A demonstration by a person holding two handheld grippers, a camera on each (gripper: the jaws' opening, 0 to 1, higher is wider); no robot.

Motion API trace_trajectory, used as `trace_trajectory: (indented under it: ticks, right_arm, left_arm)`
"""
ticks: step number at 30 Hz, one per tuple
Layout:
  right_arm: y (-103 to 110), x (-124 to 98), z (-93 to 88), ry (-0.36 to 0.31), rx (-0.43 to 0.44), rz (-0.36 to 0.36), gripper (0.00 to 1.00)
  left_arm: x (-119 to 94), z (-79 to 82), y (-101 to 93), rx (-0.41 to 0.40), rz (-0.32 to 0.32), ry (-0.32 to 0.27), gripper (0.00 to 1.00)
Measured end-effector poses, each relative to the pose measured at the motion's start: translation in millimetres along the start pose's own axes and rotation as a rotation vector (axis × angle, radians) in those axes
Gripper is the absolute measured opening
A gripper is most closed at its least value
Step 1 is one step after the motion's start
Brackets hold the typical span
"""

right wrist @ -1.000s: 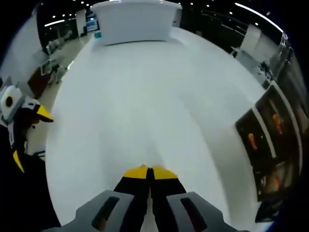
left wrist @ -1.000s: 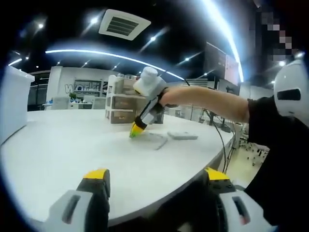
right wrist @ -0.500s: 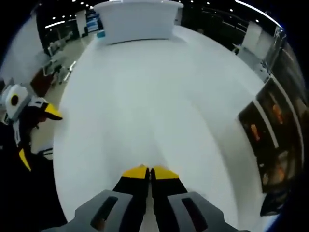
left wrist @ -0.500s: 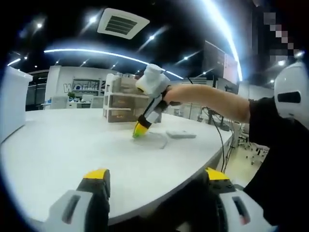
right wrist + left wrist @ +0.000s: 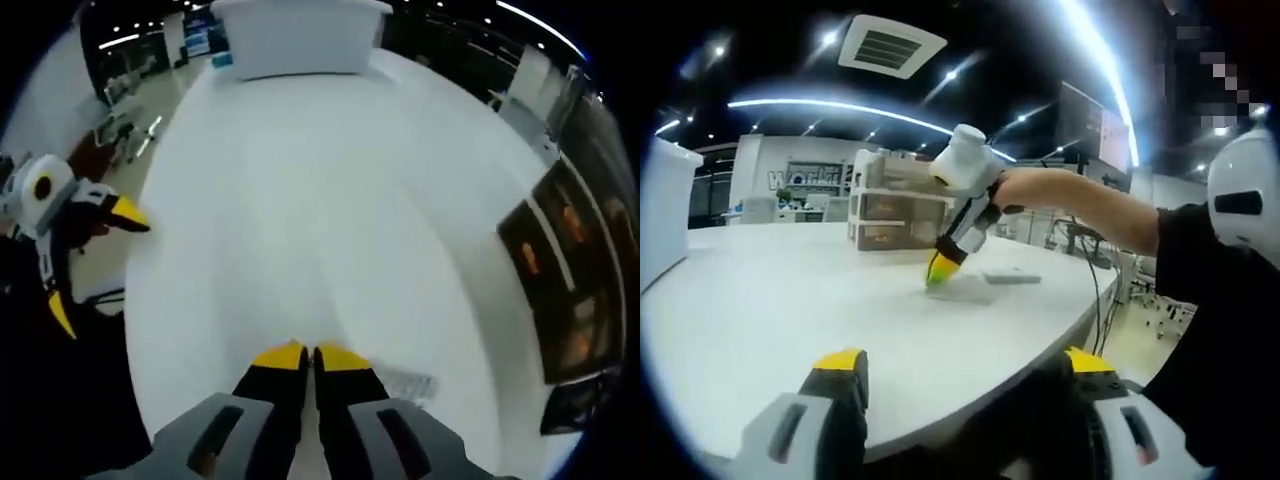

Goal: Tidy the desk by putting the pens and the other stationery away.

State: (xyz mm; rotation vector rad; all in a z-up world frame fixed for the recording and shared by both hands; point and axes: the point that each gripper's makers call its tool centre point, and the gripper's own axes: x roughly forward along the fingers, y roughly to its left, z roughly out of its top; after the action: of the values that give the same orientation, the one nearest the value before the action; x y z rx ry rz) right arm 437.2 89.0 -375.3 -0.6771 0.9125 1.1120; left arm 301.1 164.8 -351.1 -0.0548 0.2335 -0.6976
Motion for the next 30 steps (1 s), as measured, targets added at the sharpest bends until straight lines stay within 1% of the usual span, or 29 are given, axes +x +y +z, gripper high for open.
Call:
trace_trajectory:
  ticks: [6,9,12,15,16,23,26,30]
  right_arm:
    - [4.8,-4.6,-7.5,-0.014,0.011,0.006,0.01]
    - [10.1,-7.3,-12.5,-0.01,0.003,0.017,0.01]
    - [14.4,-11.3,-17.5,0.002,-0.033,0.03,0.02]
    - [19.7,-14.9,-23.2,0.007,-0.092,0.034,0.02]
    - [23.4,-17.1,-27.7,0.009,-0.103,0.031,0.02]
    - [29.5,-22.5,-36.6,0.002,-0.259,0.027,0.05]
    - [29.6,-24.5,-39.8,0.007,-0.276,0.014,0.05]
    - [26.8,-24.7,-41.7,0.011,-0.272,0.003,0.04]
  left_arm:
    - [2.5,-1.3,-1.9,-0.005,-0.009,0.002,0.77]
    - [3.4,-1.4,-3.8,-0.008,-0.014,0.001,0.77]
    - [3.7,-1.6,-4.7,-0.007,-0.016,0.003,0.77]
    - [3.9,-1.3,-5.0,-0.009,-0.018,0.001,0.77]
    - [4.4,-1.5,-5.5,-0.011,-0.02,0.0,0.77]
    - [8.7,-3.8,-8.3,-0.012,-0.032,0.008,0.77]
    - [10.2,-3.9,-9.5,-0.012,-0.035,0.009,0.77]
    - [12.2,-4.9,-10.1,-0.013,-0.038,0.014,0.77]
